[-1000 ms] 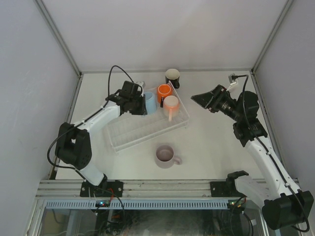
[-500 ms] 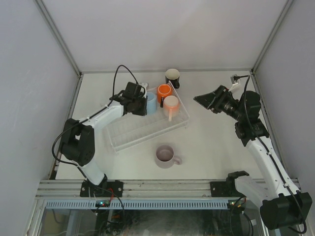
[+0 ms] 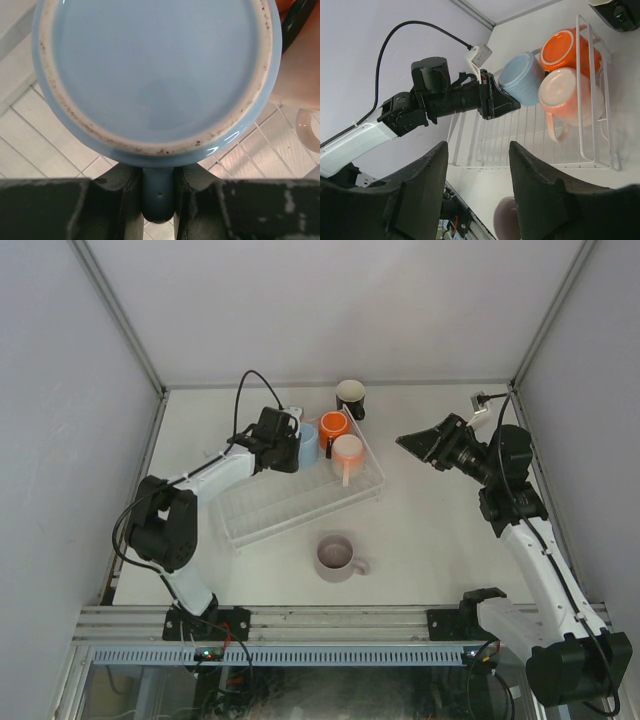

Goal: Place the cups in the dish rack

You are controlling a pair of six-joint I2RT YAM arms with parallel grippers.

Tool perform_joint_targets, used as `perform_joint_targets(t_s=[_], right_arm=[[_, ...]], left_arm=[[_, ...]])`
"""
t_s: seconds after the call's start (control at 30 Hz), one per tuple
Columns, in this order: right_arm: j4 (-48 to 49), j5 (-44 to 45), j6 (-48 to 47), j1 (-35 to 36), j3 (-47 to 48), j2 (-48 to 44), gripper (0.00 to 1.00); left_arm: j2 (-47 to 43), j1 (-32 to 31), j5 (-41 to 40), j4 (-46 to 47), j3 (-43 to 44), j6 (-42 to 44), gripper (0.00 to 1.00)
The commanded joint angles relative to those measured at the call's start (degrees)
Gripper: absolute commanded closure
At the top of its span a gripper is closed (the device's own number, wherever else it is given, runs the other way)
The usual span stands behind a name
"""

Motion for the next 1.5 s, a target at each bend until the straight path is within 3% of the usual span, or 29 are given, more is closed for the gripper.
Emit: perform_joint_targets(t_s=[0.0, 0.37, 0.57, 0.7, 1.47], right_arm=[[1.39, -0.80, -0.95, -0.43, 0.02, -0.58, 0.48], [0.76, -0.85, -1.02, -0.54, -0.05, -0.80, 0.49], [0.12, -0.79, -1.23, -0.53, 0.01, -1.33, 0.49], [-0.05, -0.84, -1.21, -0.54, -0.02, -1.35, 0.49], [-0.43, -1.31, -1.38, -0.50, 0.02, -1.25, 0.50]], left_arm=[[0.33, 0.00, -2.06, 1.78, 0.43, -0.69, 0.84], [1.95, -0.13, -2.28, 1.88, 0.15, -0.92, 0.75], [2.51, -0.06, -2.40, 2.22, -0.29, -0.73, 0.59], [2.49, -0.04, -2.95, 2.24, -0.59, -0.43, 0.54], [4.49, 2.06, -4.55, -1.76, 6.04, 3.31, 0.48]])
